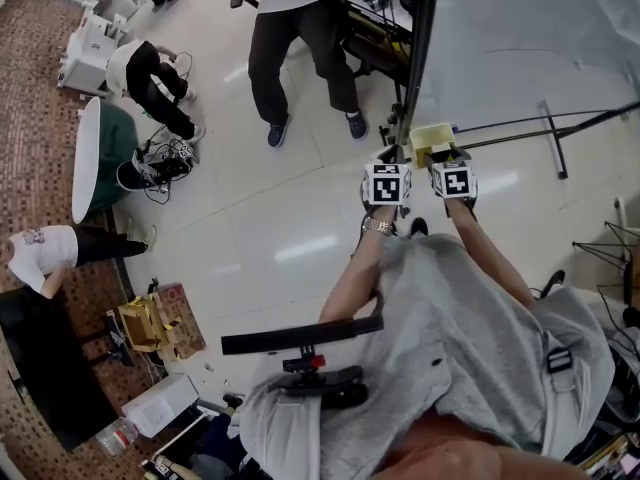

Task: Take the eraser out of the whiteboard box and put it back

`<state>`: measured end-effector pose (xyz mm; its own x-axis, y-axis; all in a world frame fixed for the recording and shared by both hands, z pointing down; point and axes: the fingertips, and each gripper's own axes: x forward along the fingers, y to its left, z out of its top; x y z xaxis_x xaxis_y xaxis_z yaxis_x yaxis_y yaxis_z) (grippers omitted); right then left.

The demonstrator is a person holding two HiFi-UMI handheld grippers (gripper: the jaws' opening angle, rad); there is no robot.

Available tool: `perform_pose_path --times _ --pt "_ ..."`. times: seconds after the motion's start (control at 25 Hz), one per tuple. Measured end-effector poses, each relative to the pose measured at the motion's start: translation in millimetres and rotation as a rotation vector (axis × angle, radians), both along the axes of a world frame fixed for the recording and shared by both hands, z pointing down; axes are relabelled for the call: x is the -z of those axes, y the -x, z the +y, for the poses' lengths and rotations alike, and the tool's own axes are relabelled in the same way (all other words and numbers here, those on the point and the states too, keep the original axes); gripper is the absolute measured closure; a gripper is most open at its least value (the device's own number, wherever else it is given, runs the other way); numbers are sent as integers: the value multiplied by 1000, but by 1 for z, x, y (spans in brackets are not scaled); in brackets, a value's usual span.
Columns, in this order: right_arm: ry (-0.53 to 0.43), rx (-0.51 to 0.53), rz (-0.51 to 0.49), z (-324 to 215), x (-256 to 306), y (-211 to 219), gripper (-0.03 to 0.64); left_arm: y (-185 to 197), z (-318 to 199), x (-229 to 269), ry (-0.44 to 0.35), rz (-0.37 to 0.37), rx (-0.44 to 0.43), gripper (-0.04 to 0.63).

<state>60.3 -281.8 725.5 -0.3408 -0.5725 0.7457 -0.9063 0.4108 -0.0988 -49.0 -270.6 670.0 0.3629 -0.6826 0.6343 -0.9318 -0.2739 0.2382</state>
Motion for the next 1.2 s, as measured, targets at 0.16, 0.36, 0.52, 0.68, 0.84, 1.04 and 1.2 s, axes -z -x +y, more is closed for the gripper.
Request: perform_pose_path --times 0.16,0.36,0.52,0.68,0.84,1.04,1.2 --pt "21 11 -26 -1 4 -2 342 4 -2 0 2 3 8 592" --pt "17 31 -63 1 23 1 344 2 -7 -1 0 8 5 592" --pt "25 43 -103 6 47 3 344 -4 -7 0 5 22 -1 592" --pt "12 60 -135 2 80 2 345 -4 -8 -1 11 21 -1 592" --pt "-39 86 -190 -8 117 5 345 -1 -10 -1 11 26 13 592" --pt "-98 100 -214 -24 135 11 345 3 -11 -1 10 25 23 592" --pt "-98 95 -208 -34 116 16 345 4 -12 0 9 21 30 592"
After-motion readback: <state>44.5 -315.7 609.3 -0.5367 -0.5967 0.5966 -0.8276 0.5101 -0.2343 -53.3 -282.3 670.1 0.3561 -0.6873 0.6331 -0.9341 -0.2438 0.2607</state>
